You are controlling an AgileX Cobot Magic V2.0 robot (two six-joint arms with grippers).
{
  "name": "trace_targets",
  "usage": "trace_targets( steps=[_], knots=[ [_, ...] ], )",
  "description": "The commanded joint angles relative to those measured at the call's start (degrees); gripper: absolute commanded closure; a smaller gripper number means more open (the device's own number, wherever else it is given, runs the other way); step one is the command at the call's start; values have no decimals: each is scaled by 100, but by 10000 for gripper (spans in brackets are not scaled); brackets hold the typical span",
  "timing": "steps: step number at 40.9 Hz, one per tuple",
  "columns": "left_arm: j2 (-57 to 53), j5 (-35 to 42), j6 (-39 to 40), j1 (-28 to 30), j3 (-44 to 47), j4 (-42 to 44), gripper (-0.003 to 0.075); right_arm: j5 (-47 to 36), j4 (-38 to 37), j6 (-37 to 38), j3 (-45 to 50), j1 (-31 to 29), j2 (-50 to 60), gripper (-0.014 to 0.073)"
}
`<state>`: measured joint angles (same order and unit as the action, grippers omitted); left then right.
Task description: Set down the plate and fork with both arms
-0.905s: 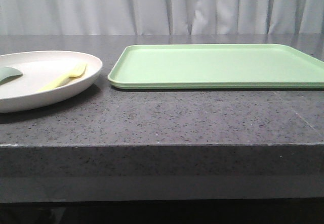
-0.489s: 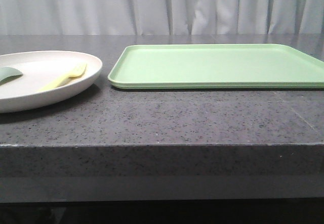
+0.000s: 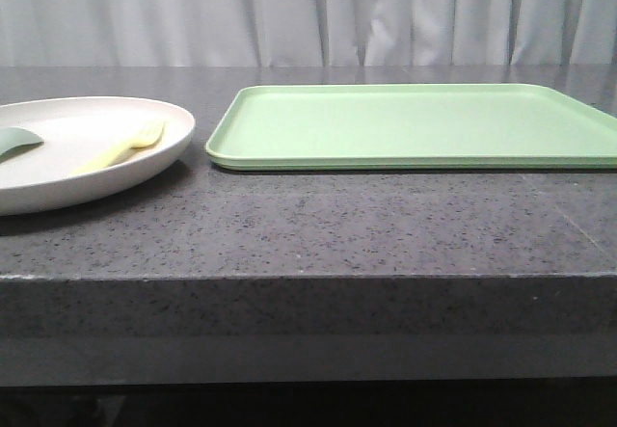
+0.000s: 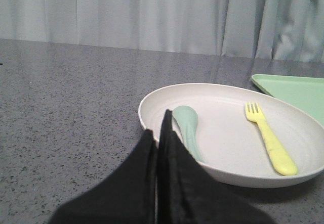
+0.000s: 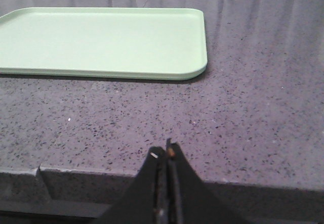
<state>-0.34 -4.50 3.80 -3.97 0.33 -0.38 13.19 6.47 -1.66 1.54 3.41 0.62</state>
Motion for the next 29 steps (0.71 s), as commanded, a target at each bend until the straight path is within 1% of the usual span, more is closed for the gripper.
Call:
trace_targets(
  steps=[1,13,16,23,26,29],
  knots=[
    [-115,537,10,3,7,-47,738,-481,-34,-27,-21,8,105,661],
    [-115,723,10,3,7,-47,738,-517,-34,-27,-21,8,105,661],
    [-115,929,10,3,7,-47,738,-615,-34,-27,-21,8,105,661],
    [-115,2110,20,3,7,-47,738,-1139,-34,-22,-35,8,105,661],
    [-115,2222,20,3,-125,-47,738,-1201,-34,-22,-195,8,105,661],
    [-92,2093,20,3,-354,-47,738,-1103,-34,-22,-512,8,105,661]
  ],
)
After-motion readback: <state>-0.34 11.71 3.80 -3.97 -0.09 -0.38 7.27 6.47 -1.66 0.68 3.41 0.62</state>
